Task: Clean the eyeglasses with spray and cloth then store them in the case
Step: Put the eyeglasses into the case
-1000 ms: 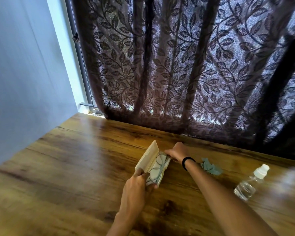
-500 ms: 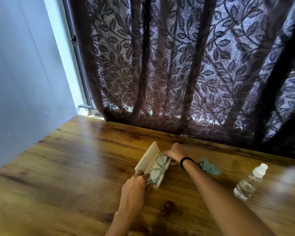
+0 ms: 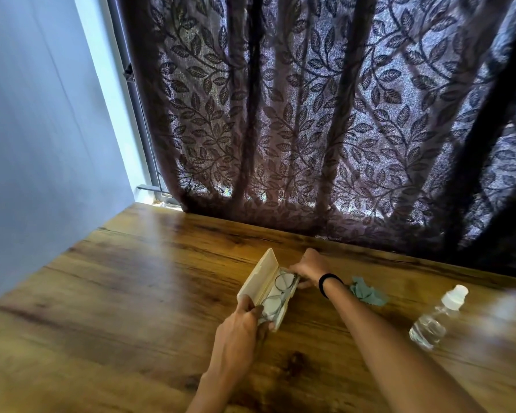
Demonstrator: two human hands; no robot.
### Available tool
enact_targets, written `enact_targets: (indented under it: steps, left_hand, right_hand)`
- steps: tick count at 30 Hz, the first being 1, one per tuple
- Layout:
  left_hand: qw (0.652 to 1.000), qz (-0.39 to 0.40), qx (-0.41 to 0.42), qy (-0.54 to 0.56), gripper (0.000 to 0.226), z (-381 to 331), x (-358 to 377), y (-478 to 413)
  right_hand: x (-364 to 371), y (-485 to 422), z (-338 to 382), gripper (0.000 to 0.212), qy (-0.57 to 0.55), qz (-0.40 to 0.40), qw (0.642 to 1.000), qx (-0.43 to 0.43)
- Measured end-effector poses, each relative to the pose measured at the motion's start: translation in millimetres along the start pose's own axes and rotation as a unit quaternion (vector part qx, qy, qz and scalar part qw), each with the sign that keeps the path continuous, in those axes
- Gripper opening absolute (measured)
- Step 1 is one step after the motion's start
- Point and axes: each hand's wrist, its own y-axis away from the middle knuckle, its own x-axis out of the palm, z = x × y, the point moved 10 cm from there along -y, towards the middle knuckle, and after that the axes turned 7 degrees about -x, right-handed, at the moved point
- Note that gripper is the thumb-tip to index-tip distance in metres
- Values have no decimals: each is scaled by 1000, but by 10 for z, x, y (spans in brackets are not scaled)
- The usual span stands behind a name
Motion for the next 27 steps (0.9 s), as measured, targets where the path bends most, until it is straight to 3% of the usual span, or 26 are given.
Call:
enact_targets:
  steps: [4,13,16,23,27]
  left_hand:
    - [1000,4,-1,5,39,4,1,-5]
    - [1000,-5,8,1,41,38,3,-42]
    - [1000,-7,7,-7,38,51,-11,-52]
    - [1000,-2,12,-4,41,49,-31,-55]
    - [999,-23,26,35,41,-59,-159,-82]
  right_hand:
    - [31,-37,-76,22,-36,5,999,22]
    - [51,-3,-88,14,-60,14,998,27]
    - [32,22,-68,23,-61,7,998,22]
    - [-78,39,-82,21,-53,2,999,9]
    - [-443,73,-119,29,-58,-62,996,-30]
